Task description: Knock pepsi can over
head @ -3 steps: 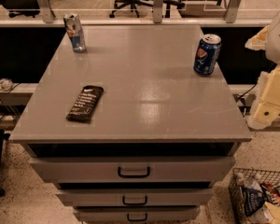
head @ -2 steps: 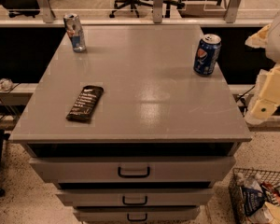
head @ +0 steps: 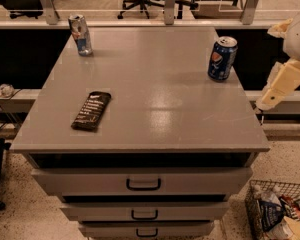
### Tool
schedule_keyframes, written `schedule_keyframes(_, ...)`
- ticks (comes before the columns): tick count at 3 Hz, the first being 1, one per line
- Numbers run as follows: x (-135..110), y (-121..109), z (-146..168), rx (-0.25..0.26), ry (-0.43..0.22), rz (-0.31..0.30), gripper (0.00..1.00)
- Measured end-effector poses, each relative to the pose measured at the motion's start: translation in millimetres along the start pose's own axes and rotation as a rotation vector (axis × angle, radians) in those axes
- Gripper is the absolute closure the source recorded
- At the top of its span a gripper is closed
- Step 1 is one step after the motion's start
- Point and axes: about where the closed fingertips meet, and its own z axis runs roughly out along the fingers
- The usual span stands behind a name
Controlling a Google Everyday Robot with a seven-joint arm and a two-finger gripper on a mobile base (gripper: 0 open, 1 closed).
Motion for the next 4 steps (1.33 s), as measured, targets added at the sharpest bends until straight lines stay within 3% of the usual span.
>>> schedule_keyframes(2, 6.8, -56.7, 46.3, 0.088, -0.124, 0.082, 0.00)
schedule_keyframes(4, 11.9, -93.5, 93.9, 0.097, -0.388, 0.220, 0.00)
